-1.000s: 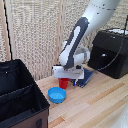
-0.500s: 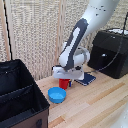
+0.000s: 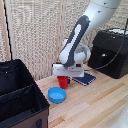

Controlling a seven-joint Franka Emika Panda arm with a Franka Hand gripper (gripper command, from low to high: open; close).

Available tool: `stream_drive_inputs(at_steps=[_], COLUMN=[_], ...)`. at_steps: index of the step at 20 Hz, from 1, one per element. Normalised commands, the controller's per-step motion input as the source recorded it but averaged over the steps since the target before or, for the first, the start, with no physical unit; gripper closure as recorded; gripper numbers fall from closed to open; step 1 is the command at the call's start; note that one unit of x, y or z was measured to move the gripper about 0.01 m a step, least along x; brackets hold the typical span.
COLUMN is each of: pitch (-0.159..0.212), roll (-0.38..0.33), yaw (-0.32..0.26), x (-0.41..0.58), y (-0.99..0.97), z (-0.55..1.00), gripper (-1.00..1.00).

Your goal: Please find the red cup among the items before you. Carefully move your gripper towards it and gently hold it. Locate the front section of the organizer in front of you. Transfer the red cup above the front section and let go, placing it within that section.

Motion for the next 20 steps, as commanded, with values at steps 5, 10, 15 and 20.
stream_drive_inputs(at_steps=[5, 10, 15, 20], pitch=[0.048, 0.079, 0.136, 0.149], roll=[0.001, 0.006, 0.021, 0.046], yaw=[-0.065, -0.019, 0.097, 0.125], x=[0.072, 0.005, 0.0, 0.0], y=[0.06, 0.32, 0.54, 0.54], z=[1.0, 0.96, 0.81, 0.65], gripper=[1.0, 1.0, 1.0, 1.0])
